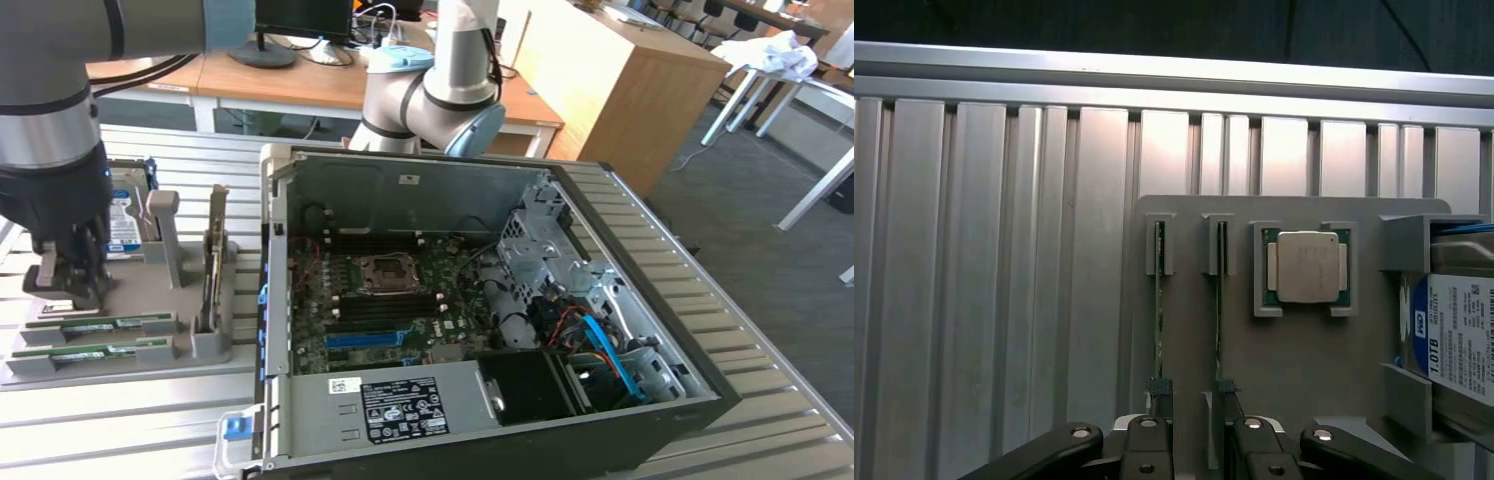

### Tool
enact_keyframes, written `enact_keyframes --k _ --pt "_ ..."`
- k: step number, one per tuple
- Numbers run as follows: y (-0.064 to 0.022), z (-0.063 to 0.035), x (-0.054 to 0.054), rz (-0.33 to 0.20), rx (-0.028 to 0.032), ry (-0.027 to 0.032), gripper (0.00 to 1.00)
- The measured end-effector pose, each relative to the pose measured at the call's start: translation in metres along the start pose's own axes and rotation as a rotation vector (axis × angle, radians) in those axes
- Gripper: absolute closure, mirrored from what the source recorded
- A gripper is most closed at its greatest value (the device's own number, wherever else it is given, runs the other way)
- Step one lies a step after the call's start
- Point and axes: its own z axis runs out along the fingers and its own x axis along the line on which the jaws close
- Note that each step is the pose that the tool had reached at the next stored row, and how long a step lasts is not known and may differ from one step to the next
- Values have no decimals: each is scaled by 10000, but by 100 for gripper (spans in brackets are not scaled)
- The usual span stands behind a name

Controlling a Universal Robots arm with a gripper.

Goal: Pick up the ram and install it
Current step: 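Pick up the ram and move it above insertion slot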

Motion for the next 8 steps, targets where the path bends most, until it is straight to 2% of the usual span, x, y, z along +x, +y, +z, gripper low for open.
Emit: enact_keyframes --k 8 --pt "-2 50 1 1 -1 2 70"
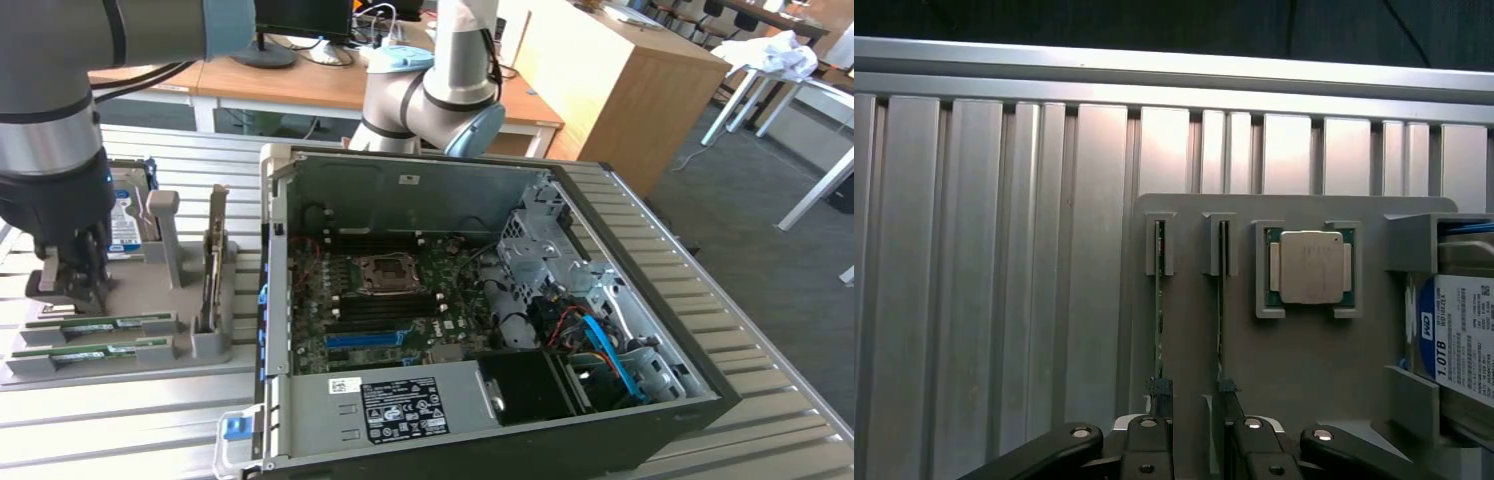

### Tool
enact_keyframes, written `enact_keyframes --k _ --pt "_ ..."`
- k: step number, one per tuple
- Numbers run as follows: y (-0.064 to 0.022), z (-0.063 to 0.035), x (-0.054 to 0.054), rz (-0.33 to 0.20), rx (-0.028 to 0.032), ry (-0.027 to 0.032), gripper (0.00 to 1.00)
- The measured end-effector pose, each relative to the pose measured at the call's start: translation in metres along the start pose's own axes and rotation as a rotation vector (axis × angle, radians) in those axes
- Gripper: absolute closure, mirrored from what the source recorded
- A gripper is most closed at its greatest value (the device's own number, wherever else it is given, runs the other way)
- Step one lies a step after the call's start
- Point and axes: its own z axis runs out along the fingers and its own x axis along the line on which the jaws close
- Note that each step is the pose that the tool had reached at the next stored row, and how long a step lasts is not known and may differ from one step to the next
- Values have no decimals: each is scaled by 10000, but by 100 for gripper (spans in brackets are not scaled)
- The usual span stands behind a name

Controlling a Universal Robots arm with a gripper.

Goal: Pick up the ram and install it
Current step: 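Pick up the ram and move it above insertion slot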

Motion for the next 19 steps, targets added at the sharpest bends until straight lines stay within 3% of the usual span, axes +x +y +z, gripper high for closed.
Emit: enact_keyframes --k 19 --pt "3 0 87 0 1 -2 70"
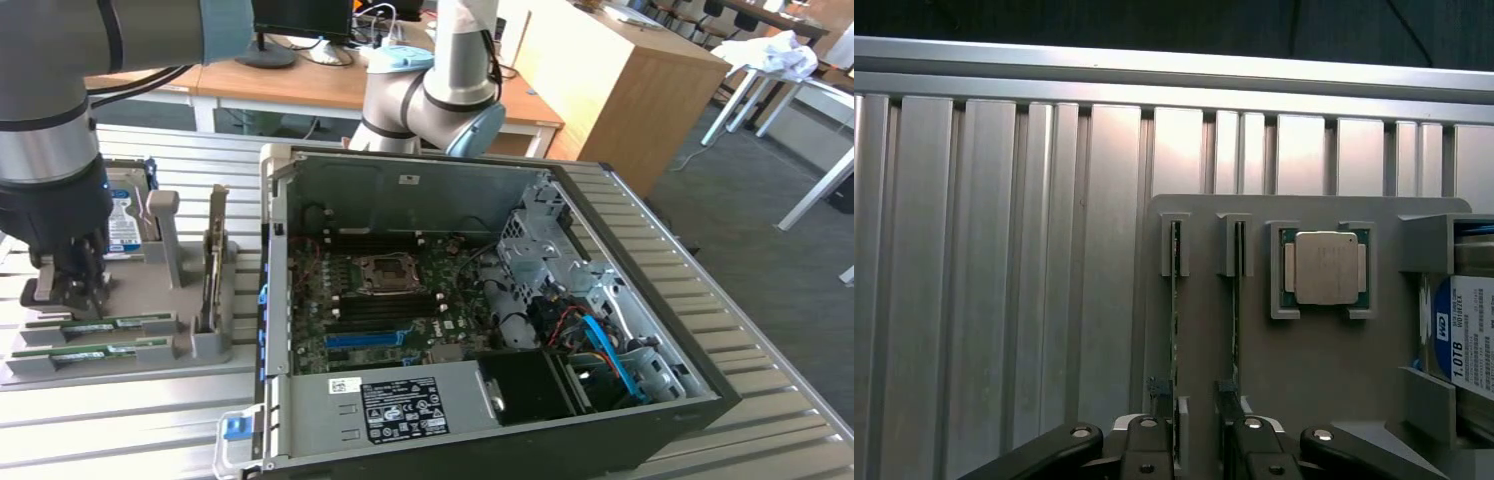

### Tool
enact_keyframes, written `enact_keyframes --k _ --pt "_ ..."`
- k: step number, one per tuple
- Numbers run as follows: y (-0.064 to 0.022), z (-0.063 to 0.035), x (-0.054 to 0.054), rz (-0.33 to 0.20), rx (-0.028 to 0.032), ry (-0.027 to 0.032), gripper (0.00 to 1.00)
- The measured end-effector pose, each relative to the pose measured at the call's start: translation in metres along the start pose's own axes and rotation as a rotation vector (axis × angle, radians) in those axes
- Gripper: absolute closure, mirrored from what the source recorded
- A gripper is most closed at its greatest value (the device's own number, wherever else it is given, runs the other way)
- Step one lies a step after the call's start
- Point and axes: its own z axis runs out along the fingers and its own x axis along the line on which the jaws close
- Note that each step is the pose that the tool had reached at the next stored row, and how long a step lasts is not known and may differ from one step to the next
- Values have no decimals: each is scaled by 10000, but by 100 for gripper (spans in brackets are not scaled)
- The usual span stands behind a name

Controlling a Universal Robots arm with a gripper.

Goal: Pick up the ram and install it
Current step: 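Pick up the ram and move it above insertion slot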

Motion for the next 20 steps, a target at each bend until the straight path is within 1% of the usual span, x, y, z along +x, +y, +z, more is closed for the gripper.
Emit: enact_keyframes --k 3,7,13,20 --pt "-1 25 1 -1 -1 1 70" --pt "-4 92 4 0 0 0 70" --pt "-8 168 6 -1 -1 1 70" --pt "-8 175 7 0 0 0 70"
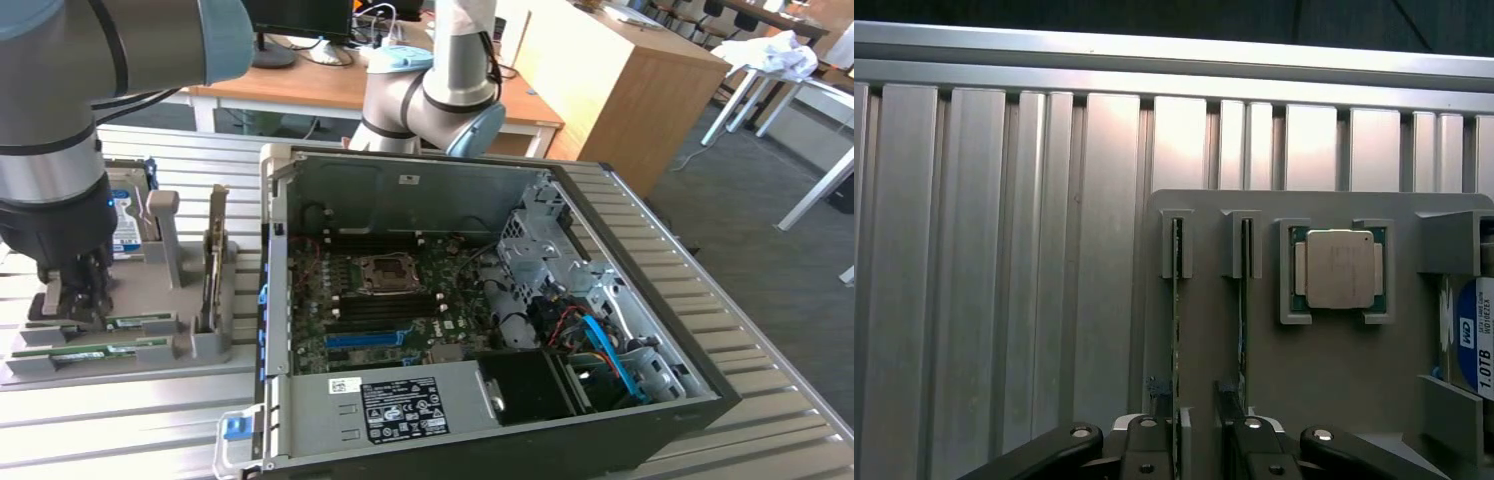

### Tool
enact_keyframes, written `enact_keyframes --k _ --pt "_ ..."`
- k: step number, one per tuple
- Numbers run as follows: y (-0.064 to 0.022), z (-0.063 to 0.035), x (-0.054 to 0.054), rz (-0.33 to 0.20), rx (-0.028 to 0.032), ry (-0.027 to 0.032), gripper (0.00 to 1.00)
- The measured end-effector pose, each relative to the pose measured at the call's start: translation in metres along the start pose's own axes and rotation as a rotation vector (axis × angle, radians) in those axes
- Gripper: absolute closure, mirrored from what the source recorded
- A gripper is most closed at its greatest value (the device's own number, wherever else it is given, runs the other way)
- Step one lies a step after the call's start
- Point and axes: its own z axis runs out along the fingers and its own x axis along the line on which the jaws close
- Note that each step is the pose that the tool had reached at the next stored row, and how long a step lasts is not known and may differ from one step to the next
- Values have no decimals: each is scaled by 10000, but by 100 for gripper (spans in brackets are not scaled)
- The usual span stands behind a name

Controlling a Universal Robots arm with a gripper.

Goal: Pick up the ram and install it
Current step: 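Pick up the ram and move it above insertion slot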

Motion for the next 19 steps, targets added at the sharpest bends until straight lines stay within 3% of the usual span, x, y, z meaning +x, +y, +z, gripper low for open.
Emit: enact_keyframes --k 19 --pt "-1 35 42 0 -1 1 70"
